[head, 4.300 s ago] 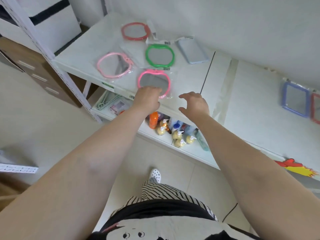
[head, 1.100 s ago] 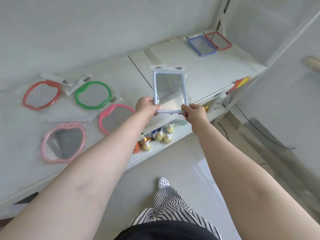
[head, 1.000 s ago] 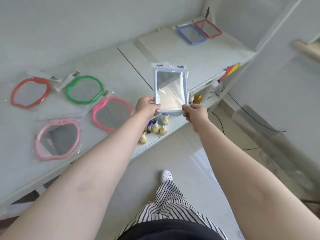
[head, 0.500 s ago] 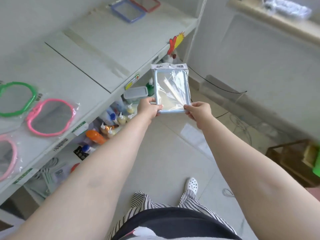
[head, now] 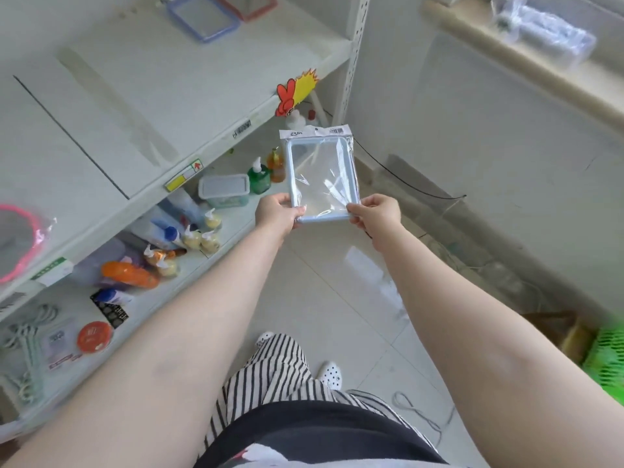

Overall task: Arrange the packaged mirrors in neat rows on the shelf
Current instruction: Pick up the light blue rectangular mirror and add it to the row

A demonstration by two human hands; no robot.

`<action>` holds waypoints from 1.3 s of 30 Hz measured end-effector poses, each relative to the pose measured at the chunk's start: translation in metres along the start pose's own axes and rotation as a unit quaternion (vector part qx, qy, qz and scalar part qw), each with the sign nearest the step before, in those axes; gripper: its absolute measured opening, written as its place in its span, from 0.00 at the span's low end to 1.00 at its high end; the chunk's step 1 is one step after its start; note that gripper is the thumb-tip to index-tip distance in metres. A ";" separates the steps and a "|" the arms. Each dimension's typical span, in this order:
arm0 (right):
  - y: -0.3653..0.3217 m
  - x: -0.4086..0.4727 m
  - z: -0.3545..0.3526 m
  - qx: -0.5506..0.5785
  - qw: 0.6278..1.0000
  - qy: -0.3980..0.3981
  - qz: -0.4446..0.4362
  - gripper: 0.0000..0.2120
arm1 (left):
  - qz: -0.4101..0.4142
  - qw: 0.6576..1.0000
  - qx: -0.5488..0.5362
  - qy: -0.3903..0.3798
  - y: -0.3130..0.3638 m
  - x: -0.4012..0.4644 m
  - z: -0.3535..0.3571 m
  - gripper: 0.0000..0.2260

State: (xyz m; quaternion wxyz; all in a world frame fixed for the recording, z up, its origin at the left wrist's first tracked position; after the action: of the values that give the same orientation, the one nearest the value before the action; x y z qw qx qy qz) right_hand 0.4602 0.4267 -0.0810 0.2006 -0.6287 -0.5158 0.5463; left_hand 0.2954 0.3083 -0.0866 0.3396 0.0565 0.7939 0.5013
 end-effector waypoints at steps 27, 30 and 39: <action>-0.230 0.185 0.159 -0.077 0.987 -0.102 -0.095 0.12 | 0.040 0.990 -0.094 0.101 0.162 0.220 -0.023 0.12; -0.258 0.195 0.197 -0.103 0.977 -0.148 -0.115 0.13 | 0.043 0.981 -0.112 0.151 0.172 0.236 -0.045 0.11; -0.294 0.197 0.307 -0.148 0.951 -0.230 -0.145 0.13 | 0.001 0.937 -0.107 0.334 0.161 0.281 -0.110 0.12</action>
State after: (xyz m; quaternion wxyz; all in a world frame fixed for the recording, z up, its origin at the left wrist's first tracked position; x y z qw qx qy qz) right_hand 0.0344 0.6162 -0.0342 0.0585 -0.4268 -0.7087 0.5587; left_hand -0.0247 0.4248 -0.0586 0.0587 -0.1500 0.8031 0.5736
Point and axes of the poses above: each hand's wrist, its own x-axis towards the middle knuckle, its own z-axis out of the palm, y = z × x, the point moved 4 cm from there along x, towards the middle knuckle, and after that the axes turned 8 degrees about y, right-handed, at the moved point
